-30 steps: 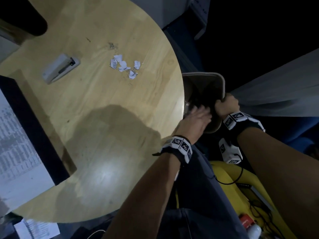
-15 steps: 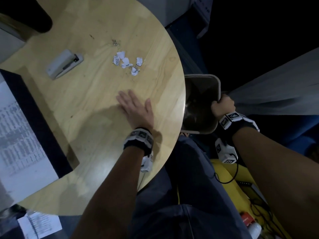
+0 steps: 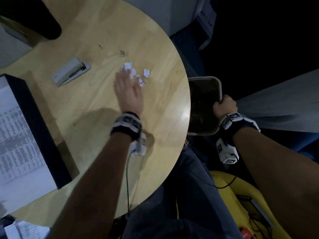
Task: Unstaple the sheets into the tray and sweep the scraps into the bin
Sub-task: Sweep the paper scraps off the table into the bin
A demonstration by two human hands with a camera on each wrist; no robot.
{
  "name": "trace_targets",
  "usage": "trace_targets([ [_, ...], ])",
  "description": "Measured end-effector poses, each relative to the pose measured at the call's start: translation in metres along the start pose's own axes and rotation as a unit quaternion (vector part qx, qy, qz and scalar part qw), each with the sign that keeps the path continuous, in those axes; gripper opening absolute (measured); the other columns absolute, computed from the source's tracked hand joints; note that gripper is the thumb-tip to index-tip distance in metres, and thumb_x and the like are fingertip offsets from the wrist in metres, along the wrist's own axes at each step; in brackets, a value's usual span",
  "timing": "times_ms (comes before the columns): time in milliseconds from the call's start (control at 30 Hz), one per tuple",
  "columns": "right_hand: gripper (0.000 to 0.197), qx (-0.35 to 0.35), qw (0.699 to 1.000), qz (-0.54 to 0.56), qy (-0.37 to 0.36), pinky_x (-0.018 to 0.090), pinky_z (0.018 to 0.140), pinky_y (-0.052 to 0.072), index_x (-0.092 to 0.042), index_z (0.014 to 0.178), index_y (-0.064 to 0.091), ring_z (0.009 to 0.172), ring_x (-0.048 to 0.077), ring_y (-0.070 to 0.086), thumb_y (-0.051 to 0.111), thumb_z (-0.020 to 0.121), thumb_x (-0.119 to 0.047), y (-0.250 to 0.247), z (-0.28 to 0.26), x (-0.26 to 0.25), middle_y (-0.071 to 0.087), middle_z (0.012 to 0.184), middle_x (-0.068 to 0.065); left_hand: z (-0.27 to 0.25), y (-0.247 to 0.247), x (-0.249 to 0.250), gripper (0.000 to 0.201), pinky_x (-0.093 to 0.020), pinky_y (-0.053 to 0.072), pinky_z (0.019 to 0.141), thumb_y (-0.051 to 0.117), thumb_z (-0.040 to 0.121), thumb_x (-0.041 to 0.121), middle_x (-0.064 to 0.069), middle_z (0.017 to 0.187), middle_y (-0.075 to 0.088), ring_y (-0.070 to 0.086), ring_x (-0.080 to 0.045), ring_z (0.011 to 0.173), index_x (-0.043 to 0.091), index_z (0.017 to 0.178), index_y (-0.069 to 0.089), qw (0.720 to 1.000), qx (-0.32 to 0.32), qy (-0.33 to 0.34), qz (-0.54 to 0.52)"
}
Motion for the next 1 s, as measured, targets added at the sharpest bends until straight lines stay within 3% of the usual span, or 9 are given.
trace_targets([
  [67, 0.029, 0.006, 1.000, 0.001, -0.016, 0.041, 0.088, 0.046, 0.005, 0.112, 0.054, 0.109, 0.041, 0.058, 0.047, 0.088, -0.008, 0.001, 0.002, -0.008, 0.060, 0.119, 0.027, 0.034, -0.017, -0.023, 0.051, -0.046, 0.014, 0.118, 0.028, 0.098, 0.028, -0.018, 0.152, 0.027, 0.016, -0.033, 0.143, 0.001, 0.141, 0.029, 0.999, 0.002, -0.049, 0.019],
  [233, 0.029, -0.004, 0.999, 0.008, -0.050, 0.041, 0.085, 0.047, 0.005, 0.111, 0.052, 0.106, 0.043, 0.058, 0.047, 0.089, -0.012, 0.007, 0.004, -0.018, 0.060, 0.117, 0.028, 0.066, -0.009, -0.029, 0.056, -0.042, 0.000, 0.119, 0.021, 0.100, 0.034, -0.013, 0.157, 0.009, 0.001, -0.027, 0.146, 0.004, 0.146, 0.010, 0.991, -0.123, -0.013, 0.054],
  [367, 0.030, -0.012, 0.999, 0.013, -0.037, 0.040, 0.086, 0.047, 0.005, 0.111, 0.054, 0.107, 0.044, 0.058, 0.047, 0.088, -0.013, 0.009, 0.005, -0.020, 0.060, 0.118, 0.028, 0.044, 0.017, -0.003, 0.064, -0.046, -0.003, 0.117, 0.021, 0.095, 0.041, -0.018, 0.156, 0.010, 0.001, -0.033, 0.145, 0.001, 0.145, 0.014, 0.984, -0.160, 0.004, 0.077],
  [533, 0.031, -0.029, 0.999, -0.001, -0.019, 0.042, 0.088, 0.046, 0.007, 0.112, 0.054, 0.108, 0.046, 0.056, 0.047, 0.089, -0.014, 0.010, 0.007, -0.022, 0.058, 0.120, 0.031, -0.013, 0.031, 0.029, 0.061, -0.040, -0.006, 0.119, 0.017, 0.098, 0.039, -0.012, 0.158, -0.001, -0.006, -0.021, 0.145, 0.006, 0.147, 0.000, 0.958, -0.266, 0.101, 0.043],
  [600, 0.032, -0.043, 0.999, -0.001, -0.014, 0.042, 0.089, 0.045, 0.006, 0.114, 0.053, 0.110, 0.046, 0.055, 0.047, 0.090, -0.014, 0.010, 0.011, -0.024, 0.057, 0.121, 0.031, 0.001, 0.025, 0.025, 0.057, -0.041, -0.002, 0.119, 0.019, 0.098, 0.037, -0.009, 0.158, 0.005, -0.001, -0.020, 0.145, 0.010, 0.147, 0.007, 0.960, -0.248, 0.130, 0.017],
  [667, 0.033, -0.048, 0.999, -0.005, -0.012, 0.042, 0.090, 0.045, 0.005, 0.116, 0.053, 0.111, 0.046, 0.055, 0.047, 0.090, -0.014, 0.011, 0.014, -0.027, 0.057, 0.122, 0.031, 0.037, 0.016, 0.011, 0.056, -0.043, 0.001, 0.119, 0.021, 0.097, 0.037, -0.011, 0.157, 0.014, 0.006, -0.025, 0.145, 0.010, 0.146, 0.015, 0.976, -0.178, 0.123, 0.012],
  [767, 0.033, -0.050, 0.999, -0.007, -0.019, 0.042, 0.090, 0.046, 0.004, 0.117, 0.053, 0.110, 0.045, 0.056, 0.048, 0.089, -0.014, 0.012, 0.018, -0.031, 0.058, 0.121, 0.030, 0.096, -0.004, -0.025, 0.057, -0.042, 0.000, 0.117, 0.023, 0.098, 0.036, -0.016, 0.156, 0.013, 0.004, -0.031, 0.145, 0.004, 0.146, 0.016, 0.996, -0.080, 0.019, 0.031],
  [867, 0.032, -0.053, 0.998, -0.007, -0.022, 0.043, 0.090, 0.046, 0.002, 0.116, 0.053, 0.109, 0.045, 0.057, 0.049, 0.089, -0.015, 0.011, 0.022, -0.033, 0.060, 0.119, 0.029, 0.132, -0.017, -0.054, 0.061, -0.045, -0.003, 0.118, 0.019, 0.099, 0.039, -0.014, 0.158, 0.004, -0.002, -0.028, 0.145, 0.004, 0.147, 0.006, 0.991, -0.097, -0.037, 0.081],
  [1000, 0.032, -0.060, 0.998, -0.012, -0.020, 0.042, 0.090, 0.045, 0.002, 0.115, 0.053, 0.110, 0.045, 0.056, 0.049, 0.089, -0.015, 0.011, 0.027, -0.034, 0.059, 0.120, 0.029, 0.145, -0.012, -0.055, 0.065, -0.046, -0.008, 0.117, 0.018, 0.098, 0.044, -0.017, 0.157, -0.003, -0.007, -0.029, 0.145, 0.003, 0.147, 0.002, 0.972, -0.160, -0.005, 0.172],
])
Point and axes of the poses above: each hand's wrist, its own z-axis towards the middle knuckle, its own y-axis out of the palm, x = y × z, the point moved 1 cm from there along z, towards the middle knuckle
